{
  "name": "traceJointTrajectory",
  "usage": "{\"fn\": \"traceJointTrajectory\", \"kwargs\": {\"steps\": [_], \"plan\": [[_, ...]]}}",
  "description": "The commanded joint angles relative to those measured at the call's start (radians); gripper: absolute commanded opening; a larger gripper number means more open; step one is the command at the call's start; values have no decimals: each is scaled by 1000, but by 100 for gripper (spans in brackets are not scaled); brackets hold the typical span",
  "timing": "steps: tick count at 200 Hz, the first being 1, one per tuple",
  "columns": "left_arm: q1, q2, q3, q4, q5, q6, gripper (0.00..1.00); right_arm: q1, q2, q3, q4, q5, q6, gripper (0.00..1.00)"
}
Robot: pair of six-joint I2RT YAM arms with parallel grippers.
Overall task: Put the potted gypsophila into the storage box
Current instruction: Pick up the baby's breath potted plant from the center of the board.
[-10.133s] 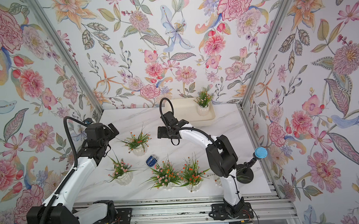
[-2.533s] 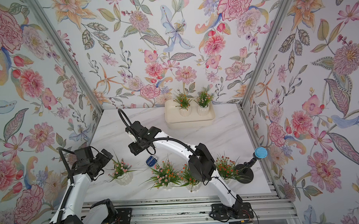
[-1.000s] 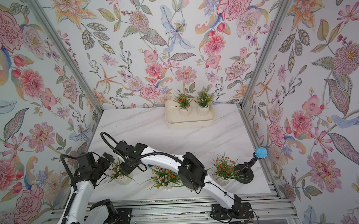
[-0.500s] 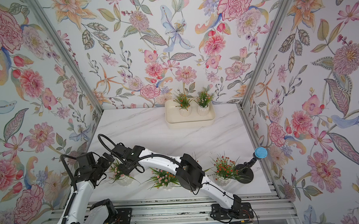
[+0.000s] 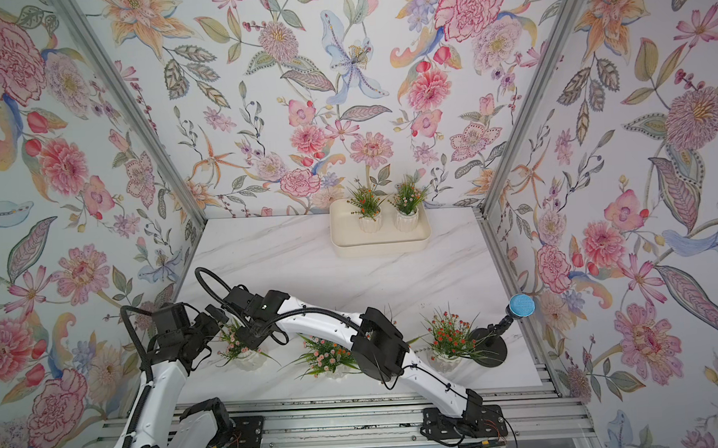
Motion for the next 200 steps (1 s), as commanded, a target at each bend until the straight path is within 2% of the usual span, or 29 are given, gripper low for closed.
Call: {"fn": "traceJointTrajectory", "kwargs": {"steps": [1, 46, 95, 110, 132, 173, 200], "plan": [[8, 3, 48, -6, -3, 33, 100, -39, 12, 53, -32, 76, -20, 0], [8, 46, 66, 84, 48, 35, 100, -109, 1, 151, -31, 78, -23, 0], [-12, 84, 124, 311, 99, -65, 100, -237, -15, 262, -30, -32, -70, 0], [-57, 139, 190, 352, 92, -59, 100, -286, -20, 296, -30, -57, -93, 0], [-170, 248, 298, 425, 64, -47, 100, -364, -34, 329, -29, -98, -117, 0], [-365, 474, 456, 715, 81, -76, 100, -503, -64, 348, -20, -112, -171, 0], [-482, 641, 668, 643, -18, 17, 100, -604, -68, 347, -11, -121, -170, 0]]}}
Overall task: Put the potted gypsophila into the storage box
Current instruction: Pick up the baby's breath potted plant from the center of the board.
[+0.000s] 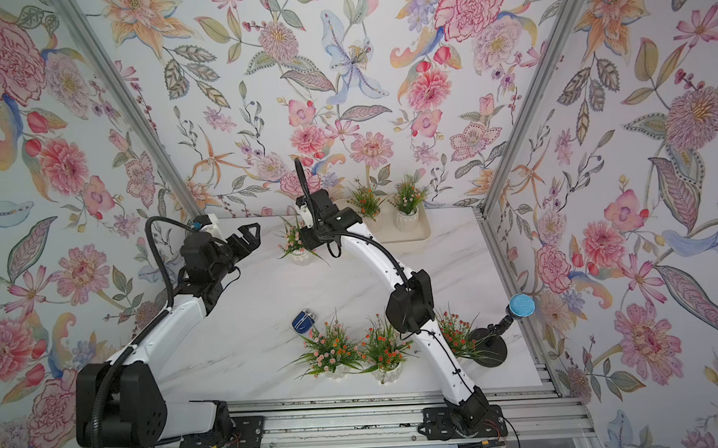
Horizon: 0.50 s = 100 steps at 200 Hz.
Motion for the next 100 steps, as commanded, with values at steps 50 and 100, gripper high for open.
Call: {"fn": "traceJointTrajectory", "kwargs": {"steps": [50, 100], "plan": [[-137, 333, 345, 95, -85, 41, 100, -198, -67, 41, 136, -107, 43, 0], [-155, 433, 422, 104, -91, 16, 100, -286, 10, 40, 256, -159, 133, 0]]}}
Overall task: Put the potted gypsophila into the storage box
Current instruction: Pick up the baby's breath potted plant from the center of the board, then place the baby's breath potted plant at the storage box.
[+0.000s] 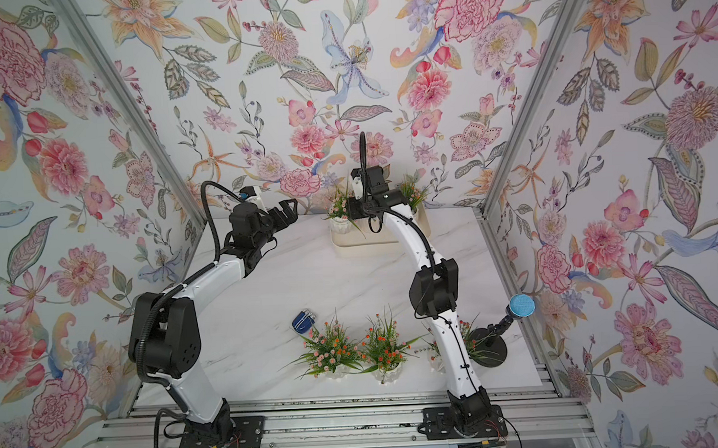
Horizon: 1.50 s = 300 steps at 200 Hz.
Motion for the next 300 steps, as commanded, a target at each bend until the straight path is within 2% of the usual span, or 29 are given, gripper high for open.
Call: {"fn": "traceJointTrajectory", "kwargs": {"steps": [1, 67, 113, 149, 205, 237, 246, 253, 278, 300], "plan": [[-12, 35, 73, 16, -28, -6, 100, -20, 13, 40, 153, -72, 63, 0], [-14, 162, 230, -90, -40, 0, 100, -36, 90, 34, 213, -116, 84, 0], [-22, 203, 286, -113, -39, 0, 100, -27, 136, 17, 272, -43, 74, 0], [-24, 204, 293, -148, -74, -5, 100, -38, 186, -6, 392, -37, 109, 2], [-27, 218, 367, -240, -135, 34, 100, -44, 260, 0, 506, 59, 159, 4], [-29, 238, 413, -284, -131, 49, 100, -52, 291, 2, 589, 94, 216, 6], [-30, 244, 420, -286, -130, 45, 100, -52, 298, 2, 603, 107, 231, 10], [-29, 248, 424, -284, -130, 38, 100, -53, 300, 2, 609, 114, 236, 18], [-31, 251, 424, -269, -124, 31, 100, -50, 286, 1, 604, 107, 225, 52], [-35, 235, 407, -266, -124, 36, 100, -51, 245, -11, 597, 73, 205, 56]]}}
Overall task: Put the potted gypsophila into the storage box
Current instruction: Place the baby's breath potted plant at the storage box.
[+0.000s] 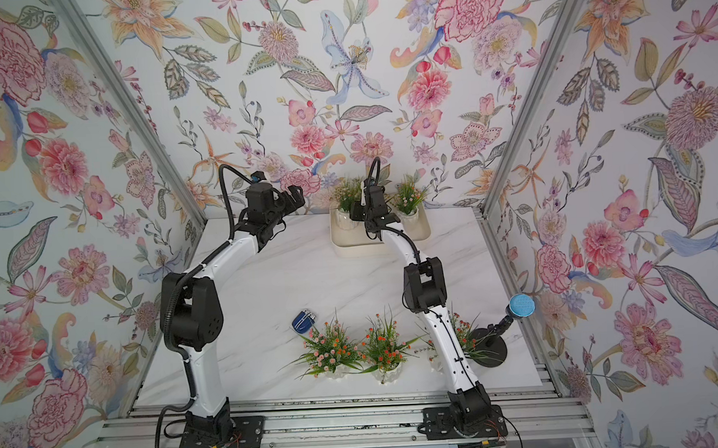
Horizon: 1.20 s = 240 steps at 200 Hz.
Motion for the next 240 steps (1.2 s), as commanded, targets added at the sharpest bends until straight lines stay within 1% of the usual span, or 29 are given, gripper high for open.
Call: {"fn": "traceJointTrajectory", "kwargs": {"steps": [1, 29, 64, 80, 94, 116, 131, 138, 152, 160, 167, 170, 182, 212, 240], "plan": [[-15, 2, 8, -7, -5, 14, 100, -7, -54, -6, 42, -15, -6, 56], [-14, -57, -77, 43, -3, 17, 100, 6, -125, -25, 35, -41, -82, 64], [-14, -174, -230, 104, -12, 32, 100, 38, -228, -47, 7, -48, -150, 68], [-14, -237, -300, 91, -15, 57, 100, 54, -282, -86, -4, -43, -170, 70], [-14, -291, -347, 40, -18, 91, 100, 80, -339, -136, -17, -11, -203, 72], [-13, -358, -392, -117, -43, 144, 100, 133, -423, -222, -60, 76, -273, 77], [-14, -402, -426, -220, -48, 172, 100, 178, -483, -297, -78, 130, -310, 85], [-12, -428, -457, -251, -44, 183, 100, 200, -511, -337, -79, 159, -319, 87], [-12, -476, -527, -282, -38, 196, 100, 243, -563, -404, -78, 224, -315, 97], [-12, -538, -570, -294, -31, 204, 100, 268, -589, -436, -78, 258, -309, 100], [-13, -566, -604, -304, -17, 215, 100, 279, -609, -463, -76, 293, -297, 100], [-12, -576, -618, -310, -10, 218, 100, 309, -619, -472, -76, 308, -293, 100], [-12, -622, -666, -337, 17, 225, 100, 356, -648, -508, -76, 368, -289, 100], [-13, -737, -792, -395, 85, 242, 99, 490, -713, -585, -79, 583, -309, 100], [-12, -843, -907, -432, 103, 276, 99, 608, -779, -690, -78, 746, -297, 100]]}}
